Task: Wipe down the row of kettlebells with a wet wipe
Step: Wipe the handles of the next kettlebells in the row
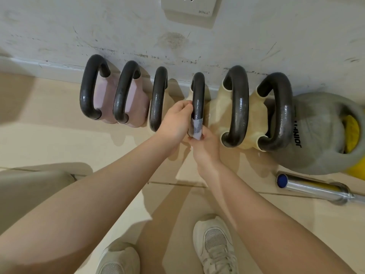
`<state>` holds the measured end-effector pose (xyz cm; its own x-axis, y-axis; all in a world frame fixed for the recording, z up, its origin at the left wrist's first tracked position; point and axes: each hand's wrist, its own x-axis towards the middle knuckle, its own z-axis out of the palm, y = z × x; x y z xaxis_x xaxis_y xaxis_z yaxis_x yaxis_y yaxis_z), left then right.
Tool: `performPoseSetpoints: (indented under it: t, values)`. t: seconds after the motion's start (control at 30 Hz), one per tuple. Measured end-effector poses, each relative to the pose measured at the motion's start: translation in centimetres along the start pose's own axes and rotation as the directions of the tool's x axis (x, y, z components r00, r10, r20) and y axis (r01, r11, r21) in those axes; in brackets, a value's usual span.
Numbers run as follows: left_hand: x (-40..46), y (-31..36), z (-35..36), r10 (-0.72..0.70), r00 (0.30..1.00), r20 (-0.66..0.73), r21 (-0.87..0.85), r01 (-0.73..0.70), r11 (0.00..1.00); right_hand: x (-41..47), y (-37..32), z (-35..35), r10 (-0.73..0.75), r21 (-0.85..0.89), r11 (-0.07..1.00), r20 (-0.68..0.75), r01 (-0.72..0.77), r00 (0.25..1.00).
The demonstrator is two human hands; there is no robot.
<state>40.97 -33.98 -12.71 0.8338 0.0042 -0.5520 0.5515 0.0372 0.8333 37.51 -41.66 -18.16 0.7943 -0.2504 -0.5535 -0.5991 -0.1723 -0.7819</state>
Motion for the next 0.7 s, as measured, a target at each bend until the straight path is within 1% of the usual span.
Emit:
performPoseSetpoints:
  t: [0.03, 0.07, 0.1, 0.2, 0.27, 0.37, 0.4, 0.43, 0.5, 0.53, 0.57, 0.7]
  values:
    - [0.3, 0.0, 0.0, 0.008, 1.000, -0.002, 0.001, -0.008, 1.000, -0.3, -0.3, -0.4, 0.038, 0.086, 0.995, 0.056, -0.043, 0.998]
    - [0.5, 0.0, 0.0, 0.015, 1.000, -0.004, -0.003, -0.015, 1.000, -0.7, -0.8, -0.7, 0.035, 0.140, 0.989, 0.080, -0.046, 0.996]
    - [0.6, -0.1, -0.2, 0.026, 1.000, -0.003, -0.002, -0.026, 1.000, -1.1, -1.4, -1.1, 0.000, 0.158, 0.987, 0.083, -0.013, 0.997]
    - [0.5, -0.7, -0.7, 0.030, 0.999, 0.021, 0.001, -0.030, 1.000, -1.9, -2.1, -1.4, -0.087, 0.125, 0.989, 0.097, 0.075, 0.991]
    - [0.5, -0.9, -0.8, 0.030, 0.999, 0.044, -0.001, -0.030, 1.000, -2.1, -2.1, -1.6, -0.093, 0.119, 0.990, 0.126, 0.078, 0.988]
    - [0.4, -0.9, -1.0, 0.027, 0.997, 0.068, -0.024, -0.026, 0.999, -2.4, -1.7, -2.4, -0.107, 0.183, 0.980, 0.138, 0.081, 0.985]
    - [0.4, -0.9, -1.1, 0.027, 0.996, 0.080, -0.038, -0.024, 0.999, -2.5, -1.5, -2.6, -0.135, 0.180, 0.978, 0.135, 0.110, 0.982]
    - [0.4, -0.9, -1.1, 0.029, 0.995, 0.094, -0.044, -0.025, 0.999, -2.4, -1.2, -2.6, -0.178, 0.133, 0.978, 0.138, 0.160, 0.974]
    - [0.3, -0.9, -1.1, 0.030, 0.994, 0.110, -0.047, -0.025, 0.999, -1.7, -0.5, -2.4, -0.269, -0.070, 0.956, 0.165, 0.283, 0.949]
    - [0.2, -0.9, -1.1, 0.032, 0.993, 0.110, -0.055, -0.026, 0.998, -1.2, -0.1, -2.2, -0.291, -0.150, 0.936, 0.180, 0.318, 0.940]
    - [0.1, -0.8, -1.1, 0.035, 0.993, 0.114, -0.065, -0.028, 0.997, -0.9, -0.1, -1.9, -0.291, -0.177, 0.930, 0.182, 0.322, 0.939]
    - [-0.1, -0.8, -1.1, 0.015, 0.993, 0.117, -0.083, -0.005, 0.997, -0.8, -0.3, -1.2, -0.266, -0.076, 0.959, 0.091, 0.273, 0.960]
